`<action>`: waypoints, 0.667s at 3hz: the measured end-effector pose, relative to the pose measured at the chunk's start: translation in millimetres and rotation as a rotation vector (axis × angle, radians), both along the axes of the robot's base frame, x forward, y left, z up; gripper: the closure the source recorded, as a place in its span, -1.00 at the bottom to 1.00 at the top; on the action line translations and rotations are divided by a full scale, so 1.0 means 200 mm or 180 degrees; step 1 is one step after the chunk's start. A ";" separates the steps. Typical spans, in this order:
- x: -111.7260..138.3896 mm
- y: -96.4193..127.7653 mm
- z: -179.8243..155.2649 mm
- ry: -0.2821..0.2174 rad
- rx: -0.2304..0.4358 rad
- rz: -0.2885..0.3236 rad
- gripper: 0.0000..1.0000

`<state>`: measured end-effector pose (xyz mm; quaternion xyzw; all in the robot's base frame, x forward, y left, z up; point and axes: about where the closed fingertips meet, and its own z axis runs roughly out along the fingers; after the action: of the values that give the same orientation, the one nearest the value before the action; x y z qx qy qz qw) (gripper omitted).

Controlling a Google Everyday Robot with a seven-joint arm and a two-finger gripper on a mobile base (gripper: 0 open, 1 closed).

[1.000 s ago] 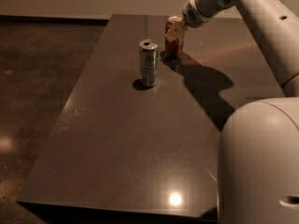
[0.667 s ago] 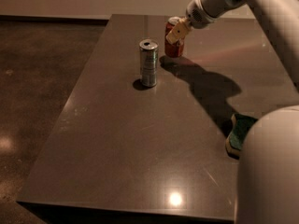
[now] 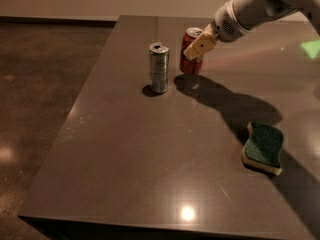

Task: Move coke can near redbull can

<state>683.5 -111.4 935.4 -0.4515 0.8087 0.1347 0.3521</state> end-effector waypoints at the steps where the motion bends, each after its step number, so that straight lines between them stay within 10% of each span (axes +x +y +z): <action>1: -0.14 0.04 -0.03 0.0063 0.0049 0.0220 1.00; 2: -0.25 0.12 -0.11 0.0143 0.0029 0.0484 1.00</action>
Offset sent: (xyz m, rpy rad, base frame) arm -0.0686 0.0318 -0.0331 0.0037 0.0624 0.2118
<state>633.6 -87.4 912.9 -0.5068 0.7792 0.1749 0.3246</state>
